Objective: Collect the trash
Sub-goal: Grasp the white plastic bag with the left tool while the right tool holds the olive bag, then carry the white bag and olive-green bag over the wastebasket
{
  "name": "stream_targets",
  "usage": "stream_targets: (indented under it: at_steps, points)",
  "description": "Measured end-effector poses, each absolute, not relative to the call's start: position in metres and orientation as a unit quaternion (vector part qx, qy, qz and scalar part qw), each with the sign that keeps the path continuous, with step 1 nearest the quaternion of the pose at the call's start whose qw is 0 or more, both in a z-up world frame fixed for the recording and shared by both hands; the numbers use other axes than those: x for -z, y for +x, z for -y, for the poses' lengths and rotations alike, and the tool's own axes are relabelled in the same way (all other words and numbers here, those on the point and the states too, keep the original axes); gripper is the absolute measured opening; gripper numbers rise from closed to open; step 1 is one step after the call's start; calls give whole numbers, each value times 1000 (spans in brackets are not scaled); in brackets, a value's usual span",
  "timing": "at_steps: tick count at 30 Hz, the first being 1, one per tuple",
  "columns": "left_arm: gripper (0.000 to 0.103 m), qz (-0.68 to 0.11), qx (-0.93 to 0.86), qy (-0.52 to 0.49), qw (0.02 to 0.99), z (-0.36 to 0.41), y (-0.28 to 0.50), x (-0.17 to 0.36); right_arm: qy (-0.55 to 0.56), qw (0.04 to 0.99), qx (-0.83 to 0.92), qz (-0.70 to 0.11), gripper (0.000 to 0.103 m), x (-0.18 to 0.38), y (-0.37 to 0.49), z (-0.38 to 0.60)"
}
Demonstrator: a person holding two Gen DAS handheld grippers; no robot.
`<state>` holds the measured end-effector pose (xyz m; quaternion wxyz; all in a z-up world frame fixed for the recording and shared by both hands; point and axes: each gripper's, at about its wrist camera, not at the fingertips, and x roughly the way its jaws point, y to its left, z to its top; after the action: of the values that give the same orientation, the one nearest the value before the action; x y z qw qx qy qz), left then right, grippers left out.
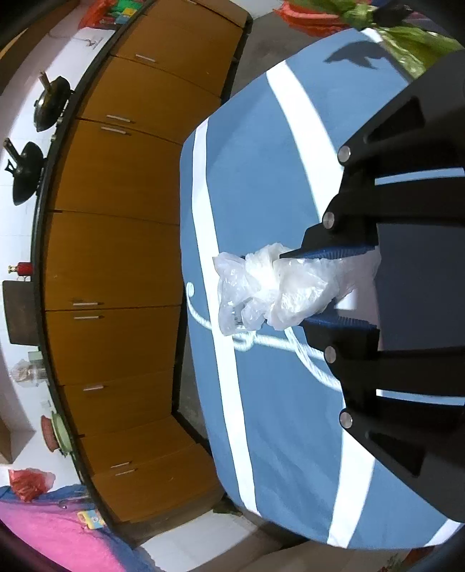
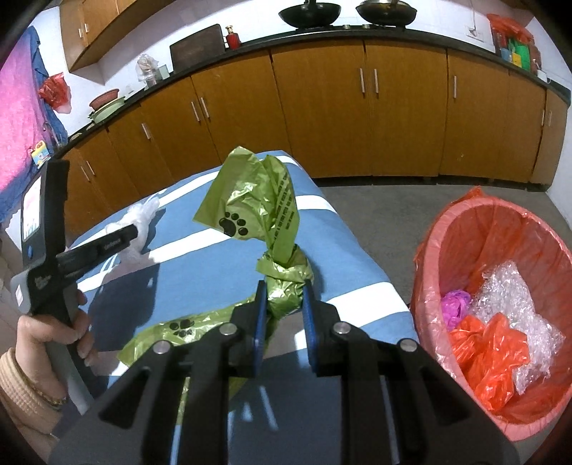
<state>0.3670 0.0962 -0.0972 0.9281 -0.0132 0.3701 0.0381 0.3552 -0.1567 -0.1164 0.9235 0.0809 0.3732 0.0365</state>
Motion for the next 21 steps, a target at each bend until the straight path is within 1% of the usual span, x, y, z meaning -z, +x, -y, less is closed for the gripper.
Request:
stream_targets:
  at_steps: [6,12,21]
  points:
    - [27,-341,-40,-8,939,-114,322,74,90,926,-51,-364,20,105,341,152]
    - [27,-325,-46,-34,944,-132,276,54,92,929,-66,-351,20,89,322,144]
    - [26,-307,-37,-62,949,-135,233,31,88,937,-79,-328,20,62,281,150]
